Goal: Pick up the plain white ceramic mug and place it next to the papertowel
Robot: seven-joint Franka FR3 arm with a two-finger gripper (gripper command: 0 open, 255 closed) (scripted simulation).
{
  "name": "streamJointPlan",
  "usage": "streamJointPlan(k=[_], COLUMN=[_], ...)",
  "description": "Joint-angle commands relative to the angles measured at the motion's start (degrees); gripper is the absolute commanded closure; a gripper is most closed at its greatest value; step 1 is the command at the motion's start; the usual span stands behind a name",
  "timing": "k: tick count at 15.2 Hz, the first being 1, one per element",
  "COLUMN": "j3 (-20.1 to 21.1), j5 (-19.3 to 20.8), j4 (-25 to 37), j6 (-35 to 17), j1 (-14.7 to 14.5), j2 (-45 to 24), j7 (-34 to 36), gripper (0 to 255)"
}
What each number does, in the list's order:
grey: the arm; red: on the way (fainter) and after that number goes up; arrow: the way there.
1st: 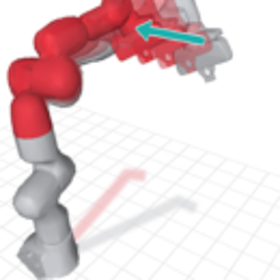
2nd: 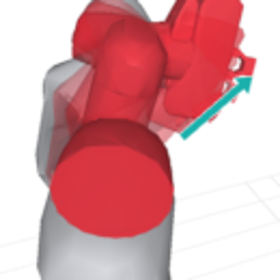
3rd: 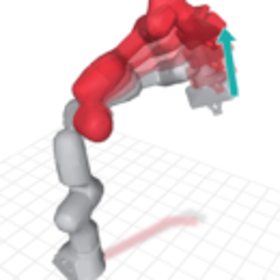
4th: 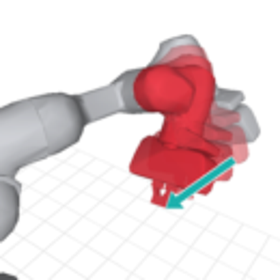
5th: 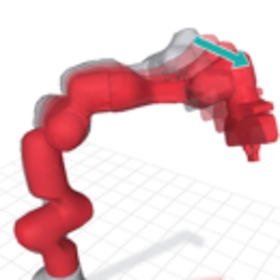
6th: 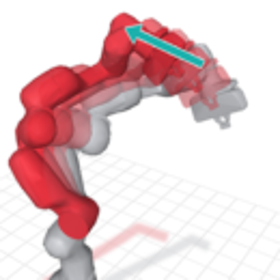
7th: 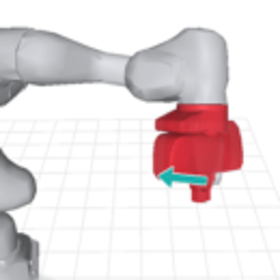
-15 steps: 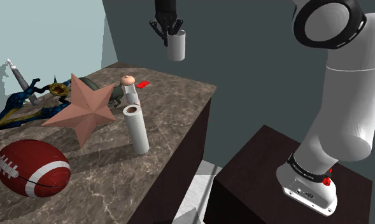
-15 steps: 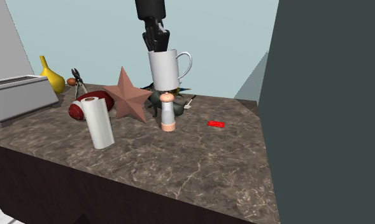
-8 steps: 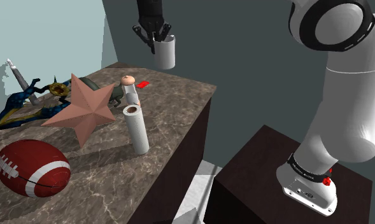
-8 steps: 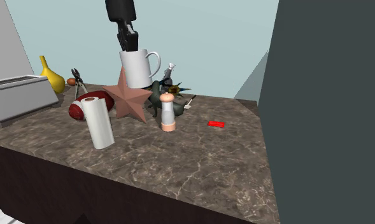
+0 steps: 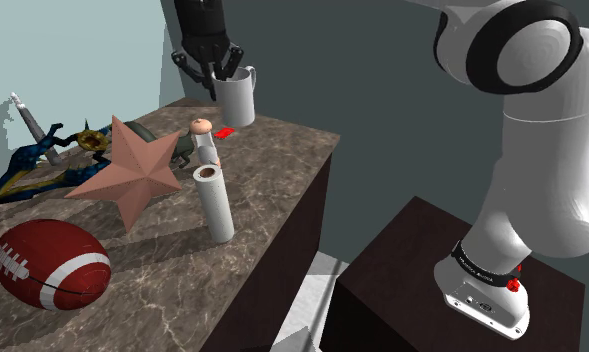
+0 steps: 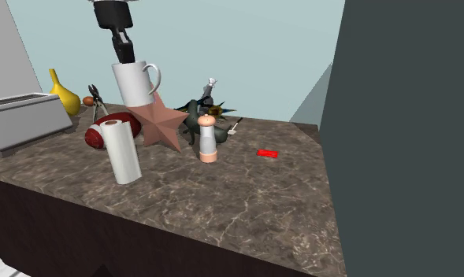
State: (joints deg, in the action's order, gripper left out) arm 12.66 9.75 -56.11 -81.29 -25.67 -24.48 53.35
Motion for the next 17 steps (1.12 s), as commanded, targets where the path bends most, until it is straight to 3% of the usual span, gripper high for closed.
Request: streamJointPlan(k=[1,17], j3=[0.07,0.11], j5=[0.11,-0.99], j4=[-0.53,-21.13], j6=[-0.92,-16.27], j1=[-0.35,1.63], j2=[-0.43,4.82], j7=[0.65,1.65], gripper=[255,255])
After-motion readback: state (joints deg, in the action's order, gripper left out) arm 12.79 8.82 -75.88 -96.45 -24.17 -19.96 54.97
